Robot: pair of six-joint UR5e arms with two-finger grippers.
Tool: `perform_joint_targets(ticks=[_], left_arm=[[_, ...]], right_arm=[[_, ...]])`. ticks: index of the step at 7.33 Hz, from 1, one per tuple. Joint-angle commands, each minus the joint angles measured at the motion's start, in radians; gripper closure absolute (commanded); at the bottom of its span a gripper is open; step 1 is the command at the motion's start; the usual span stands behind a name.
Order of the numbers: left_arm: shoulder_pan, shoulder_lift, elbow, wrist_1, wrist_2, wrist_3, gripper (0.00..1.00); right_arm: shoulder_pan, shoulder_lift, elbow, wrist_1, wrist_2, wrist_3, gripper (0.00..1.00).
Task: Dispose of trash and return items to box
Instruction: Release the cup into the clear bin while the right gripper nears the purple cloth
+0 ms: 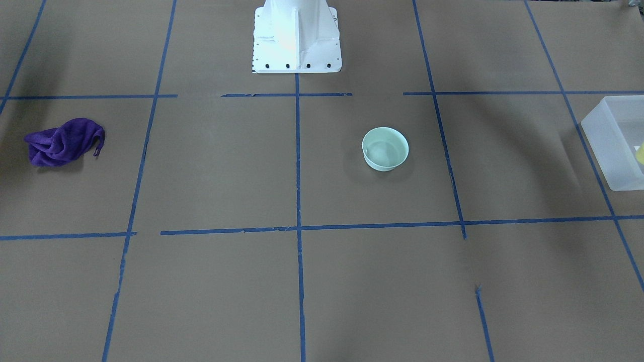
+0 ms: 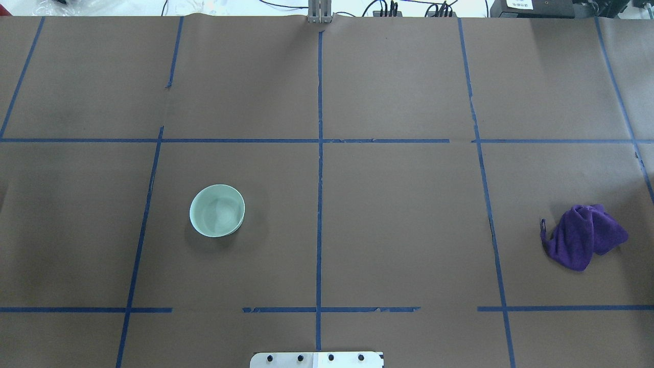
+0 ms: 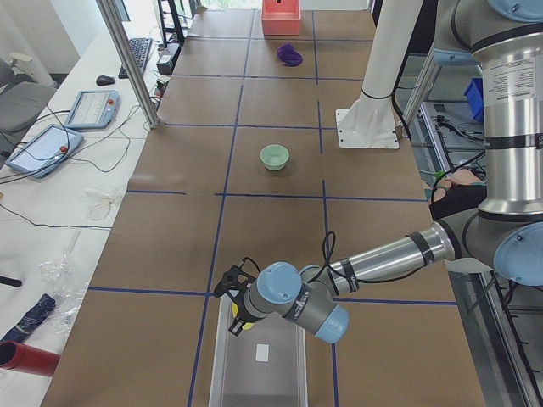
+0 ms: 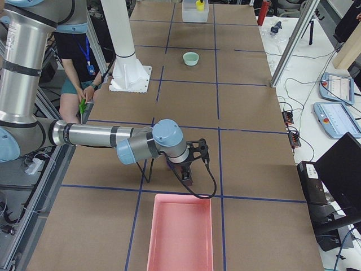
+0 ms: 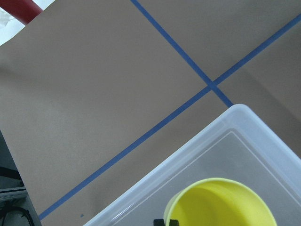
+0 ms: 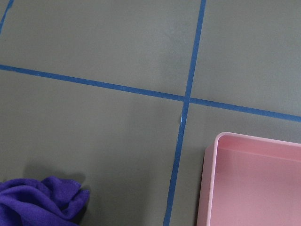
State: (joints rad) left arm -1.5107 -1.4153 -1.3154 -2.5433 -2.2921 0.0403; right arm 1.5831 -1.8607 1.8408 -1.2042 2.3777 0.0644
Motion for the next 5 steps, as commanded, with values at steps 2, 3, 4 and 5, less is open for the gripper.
perform_joint_targets(ticks=[2, 3, 4, 5], left_arm=[[0.084, 0.009, 0.010, -0.034, 0.026, -0.125, 0.80], [0.084, 0.007, 0.010, -0.043, 0.028, -0.120, 0.58], [0.084, 0.009, 0.008, -0.052, 0.028, -0.113, 0.33], [0.084, 0.009, -0.005, -0.049, 0.040, -0.096, 0.00]], right_arm=[[0.000, 0.000, 0.000, 0.000, -0.002, 0.000, 0.00], [0.000, 0.000, 0.000, 0.000, 0.000, 0.000, 0.00], [0.000, 0.000, 0.000, 0.000, 0.000, 0.000, 0.00], [0.000, 0.001, 0.000, 0.000, 0.000, 0.002, 0.00]])
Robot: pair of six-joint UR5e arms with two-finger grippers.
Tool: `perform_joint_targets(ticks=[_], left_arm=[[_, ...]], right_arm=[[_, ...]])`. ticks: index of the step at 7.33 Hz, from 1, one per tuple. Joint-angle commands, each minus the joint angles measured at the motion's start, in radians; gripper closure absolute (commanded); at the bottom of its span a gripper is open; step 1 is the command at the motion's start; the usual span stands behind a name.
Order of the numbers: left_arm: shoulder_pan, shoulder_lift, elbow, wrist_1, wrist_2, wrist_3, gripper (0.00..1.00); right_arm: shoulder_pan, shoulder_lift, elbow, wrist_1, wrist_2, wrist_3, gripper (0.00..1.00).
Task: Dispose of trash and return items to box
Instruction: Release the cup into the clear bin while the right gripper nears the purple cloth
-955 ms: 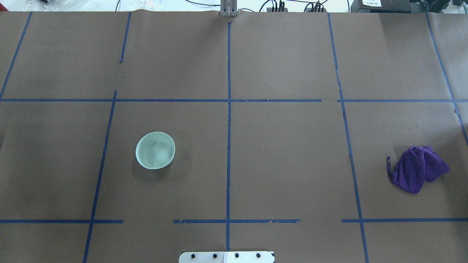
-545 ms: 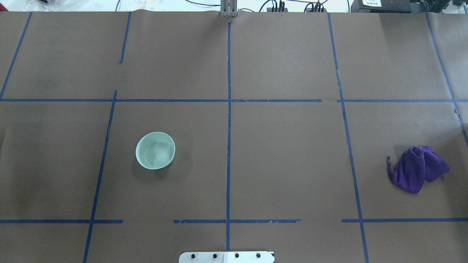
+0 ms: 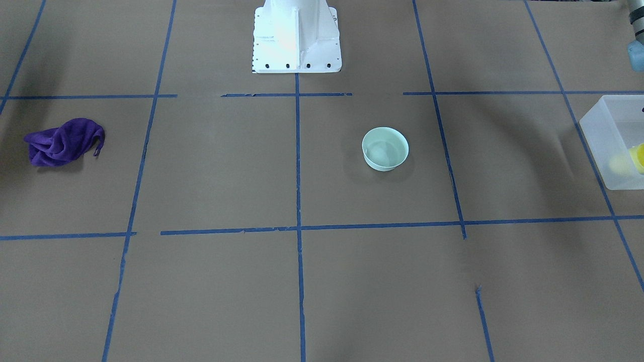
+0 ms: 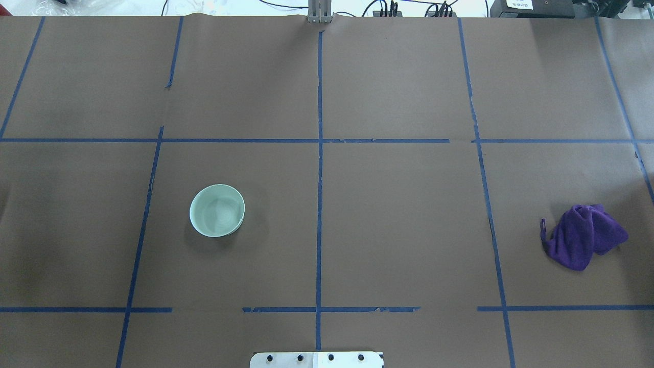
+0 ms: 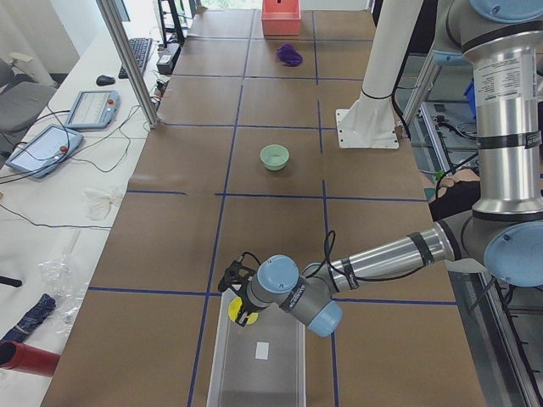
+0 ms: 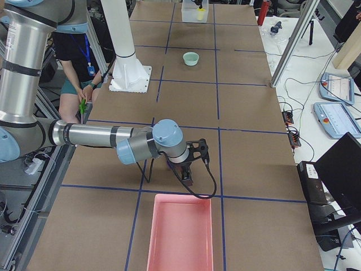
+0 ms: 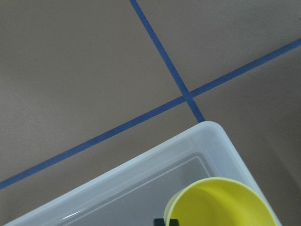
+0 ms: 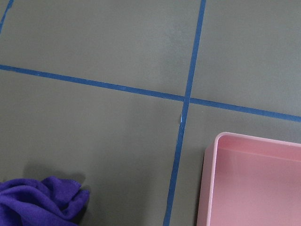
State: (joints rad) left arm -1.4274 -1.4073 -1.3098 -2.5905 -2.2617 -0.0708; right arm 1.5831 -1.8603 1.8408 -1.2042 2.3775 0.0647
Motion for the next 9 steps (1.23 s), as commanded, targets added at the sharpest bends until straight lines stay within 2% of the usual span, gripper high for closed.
perform_joint_targets(ticks=[1, 2, 3, 4, 5, 6, 7, 8, 9], left_arm=[[-0.001, 0.005, -0.085, 0.027, 0.020, 0.029, 0.00], [-0.004, -0.002, -0.185, 0.153, 0.016, 0.029, 0.00], [-0.008, -0.002, -0.326, 0.319, 0.016, 0.029, 0.00], [-0.010, -0.002, -0.426, 0.443, 0.016, 0.031, 0.00], [-0.021, -0.007, -0.483, 0.542, 0.014, 0.045, 0.00], [-0.081, -0.002, -0.521, 0.650, 0.013, 0.163, 0.00], [-0.176, 0.005, -0.508, 0.693, 0.011, 0.312, 0.00], [-0.195, 0.004, -0.512, 0.739, 0.010, 0.331, 0.00], [-0.199, -0.016, -0.505, 0.883, 0.005, 0.333, 0.00]], right_arm=[[-0.002, 0.010, 0.006, 0.002, 0.005, 0.007, 0.00], [-0.003, 0.019, 0.046, -0.002, 0.009, 0.042, 0.00], [-0.043, 0.020, 0.107, -0.005, 0.011, 0.152, 0.00], [-0.120, 0.020, 0.157, -0.005, 0.002, 0.264, 0.00], [-0.209, 0.024, 0.208, -0.003, -0.044, 0.388, 0.00], [-0.313, 0.024, 0.248, -0.003, -0.125, 0.496, 0.00], [-0.398, 0.024, 0.255, -0.003, -0.189, 0.544, 0.00], [-0.478, 0.014, 0.255, -0.002, -0.230, 0.578, 0.01], [-0.561, -0.023, 0.242, 0.061, -0.271, 0.614, 0.02]])
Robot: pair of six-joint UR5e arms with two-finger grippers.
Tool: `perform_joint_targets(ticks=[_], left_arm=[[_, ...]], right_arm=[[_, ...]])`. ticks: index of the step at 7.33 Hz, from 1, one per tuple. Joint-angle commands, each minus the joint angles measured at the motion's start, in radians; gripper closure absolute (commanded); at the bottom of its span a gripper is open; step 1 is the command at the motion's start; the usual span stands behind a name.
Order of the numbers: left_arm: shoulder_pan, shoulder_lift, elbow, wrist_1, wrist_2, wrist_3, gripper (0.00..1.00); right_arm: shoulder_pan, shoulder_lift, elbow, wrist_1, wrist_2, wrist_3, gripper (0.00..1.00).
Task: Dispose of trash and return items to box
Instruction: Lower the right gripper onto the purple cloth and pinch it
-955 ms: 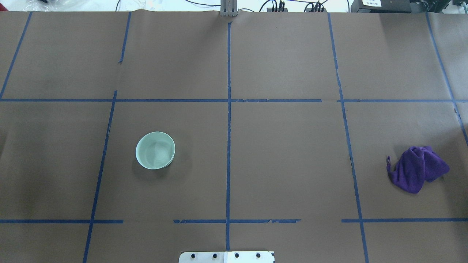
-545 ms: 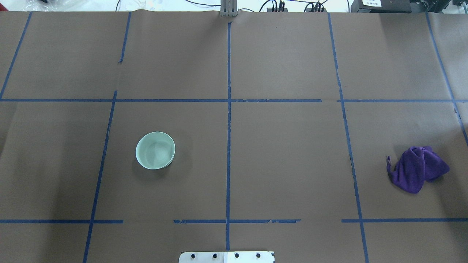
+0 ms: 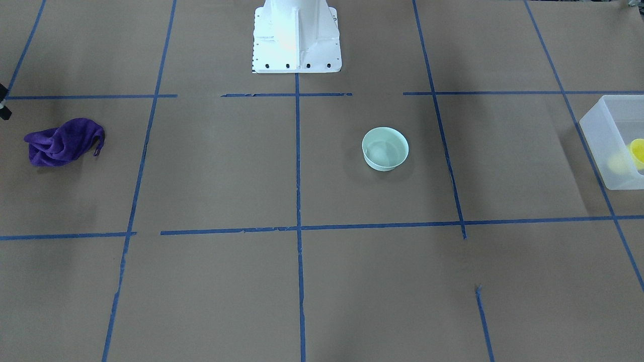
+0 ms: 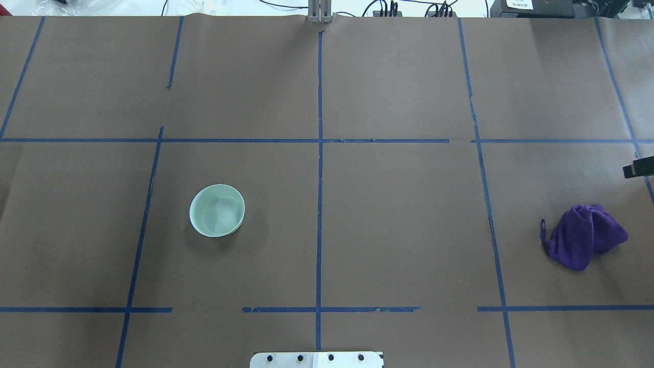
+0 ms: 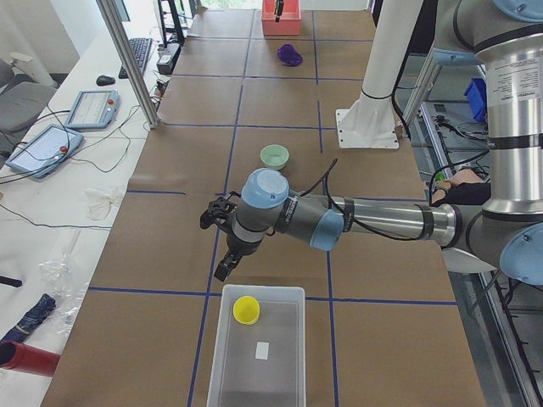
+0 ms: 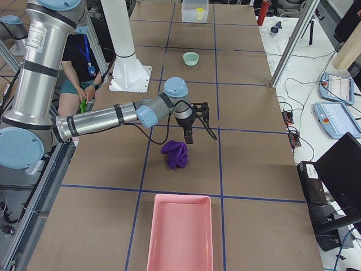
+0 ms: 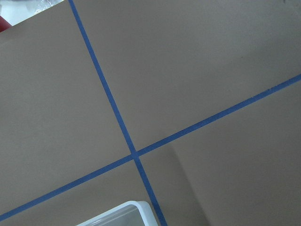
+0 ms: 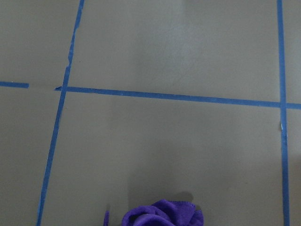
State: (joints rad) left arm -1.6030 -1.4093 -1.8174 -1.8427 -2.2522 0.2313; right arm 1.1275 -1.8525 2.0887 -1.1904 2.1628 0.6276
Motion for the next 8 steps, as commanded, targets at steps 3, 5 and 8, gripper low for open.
perform_joint_targets(ticks=[3, 5, 8], left_arm=[[-0.064, -0.023, -0.042, 0.191, -0.024, 0.031, 0.00], [-0.067, -0.023, -0.042, 0.191, -0.024, 0.031, 0.00], [-0.067, -0.023, -0.037, 0.191, -0.024, 0.033, 0.00]], right_arm=[[-0.294, -0.083, -0.125, 0.342, -0.194, 0.228, 0.05], [-0.328, -0.077, -0.165, 0.342, -0.259, 0.228, 0.12], [-0.351, -0.068, -0.171, 0.341, -0.271, 0.221, 1.00]])
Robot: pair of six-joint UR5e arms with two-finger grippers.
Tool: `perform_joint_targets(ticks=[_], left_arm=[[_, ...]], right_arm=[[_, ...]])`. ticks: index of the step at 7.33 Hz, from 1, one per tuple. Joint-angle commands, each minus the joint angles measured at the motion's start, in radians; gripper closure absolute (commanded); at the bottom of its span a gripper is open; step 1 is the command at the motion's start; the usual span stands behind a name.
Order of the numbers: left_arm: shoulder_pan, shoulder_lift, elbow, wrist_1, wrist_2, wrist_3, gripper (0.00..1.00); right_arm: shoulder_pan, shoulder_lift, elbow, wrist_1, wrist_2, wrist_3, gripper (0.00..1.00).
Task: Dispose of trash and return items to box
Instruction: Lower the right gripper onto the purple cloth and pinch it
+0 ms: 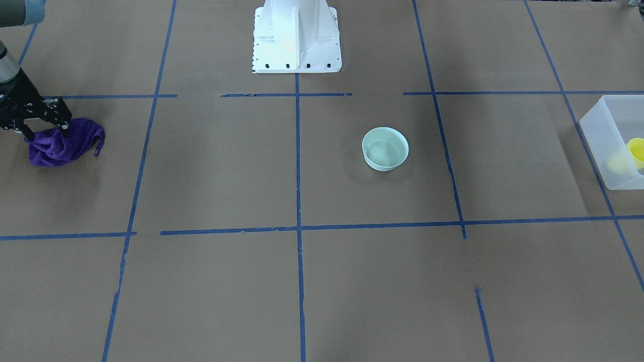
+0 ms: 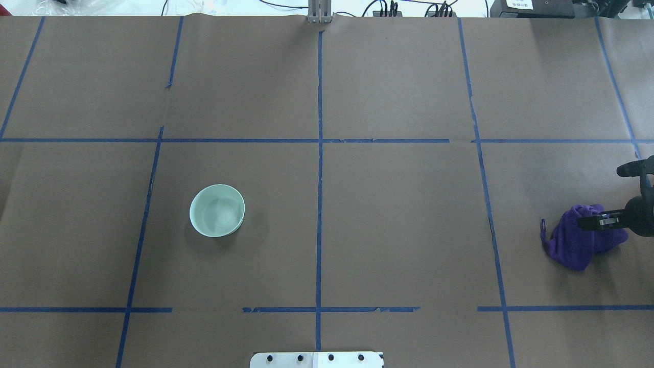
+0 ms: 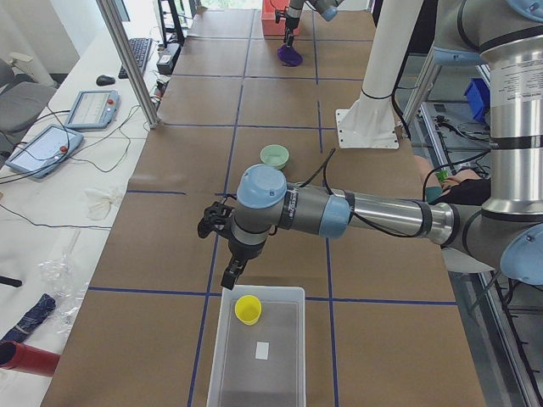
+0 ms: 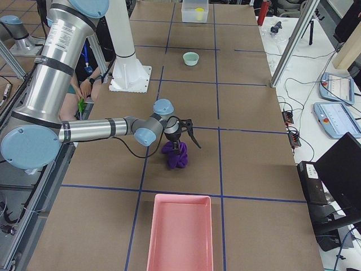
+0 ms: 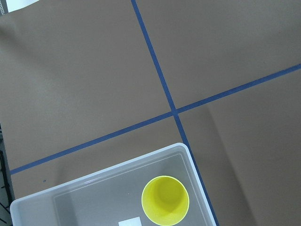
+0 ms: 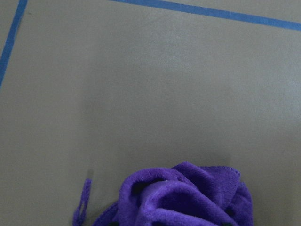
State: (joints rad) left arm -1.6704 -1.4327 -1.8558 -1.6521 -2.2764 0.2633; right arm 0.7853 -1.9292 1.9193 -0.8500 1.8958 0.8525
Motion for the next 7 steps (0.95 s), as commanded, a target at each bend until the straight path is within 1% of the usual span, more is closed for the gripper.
perform_joint_targets(ticks=[1, 2, 3, 5, 6, 7], left_arm=[[0.000, 0.001, 0.001, 0.000, 0.000, 0.002, 0.00], [0.000, 0.003, 0.001, 0.000, 0.000, 0.004, 0.00], [0.000, 0.005, 0.001, 0.000, 0.000, 0.004, 0.00], [0.000, 0.006, 0.000, -0.001, 0.000, 0.004, 0.00], [0.000, 0.012, 0.006, 0.000, 0.003, 0.004, 0.00], [0.000, 0.015, 0.023, 0.023, 0.005, 0.002, 0.00]], right_arm=[[-0.008, 0.012, 0.012, 0.000, 0.000, -0.007, 1.00], [-0.006, 0.015, 0.029, -0.003, 0.008, -0.007, 1.00], [0.009, 0.006, 0.061, -0.011, 0.034, -0.009, 1.00], [0.156, -0.011, 0.090, -0.012, 0.203, -0.030, 1.00], [0.270, -0.017, 0.092, -0.023, 0.297, -0.134, 1.00], [0.413, -0.017, 0.096, -0.112, 0.390, -0.290, 1.00]])
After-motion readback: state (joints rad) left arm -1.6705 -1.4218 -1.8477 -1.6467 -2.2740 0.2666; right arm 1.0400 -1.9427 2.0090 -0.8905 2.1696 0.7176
